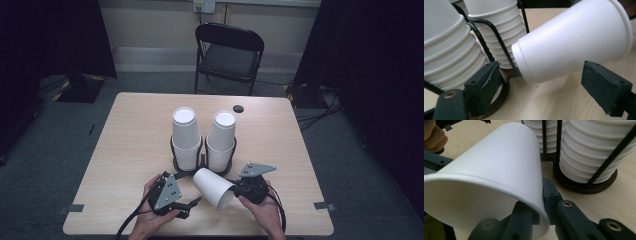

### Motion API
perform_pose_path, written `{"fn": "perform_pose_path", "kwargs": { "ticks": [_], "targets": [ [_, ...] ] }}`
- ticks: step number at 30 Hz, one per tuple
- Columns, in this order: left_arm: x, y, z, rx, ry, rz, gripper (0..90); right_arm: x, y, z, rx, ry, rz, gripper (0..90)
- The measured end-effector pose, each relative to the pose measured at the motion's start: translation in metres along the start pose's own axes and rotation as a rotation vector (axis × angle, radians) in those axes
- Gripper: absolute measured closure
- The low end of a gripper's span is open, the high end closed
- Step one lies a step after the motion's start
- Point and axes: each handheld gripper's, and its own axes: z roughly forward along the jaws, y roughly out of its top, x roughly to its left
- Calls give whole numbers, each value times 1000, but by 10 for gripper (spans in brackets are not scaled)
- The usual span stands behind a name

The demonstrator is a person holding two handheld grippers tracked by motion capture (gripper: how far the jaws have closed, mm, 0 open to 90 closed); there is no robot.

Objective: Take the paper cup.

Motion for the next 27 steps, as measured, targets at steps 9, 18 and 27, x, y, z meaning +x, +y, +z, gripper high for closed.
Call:
{"fn": "perform_pose_path", "kwargs": {
  "ticks": [9, 18, 27],
  "targets": [
    [-4, 1, 3, 34, -41, 91, 156, -4, 11, 5, 95, 46, 19, 861],
    [-9, -1, 9, 105, -35, 209, 162, -3, 19, 14, 178, 100, 24, 861],
    [-14, 1, 21, 135, -38, 250, 127, -4, 23, 18, 214, 106, 37, 862]
  ]
}}
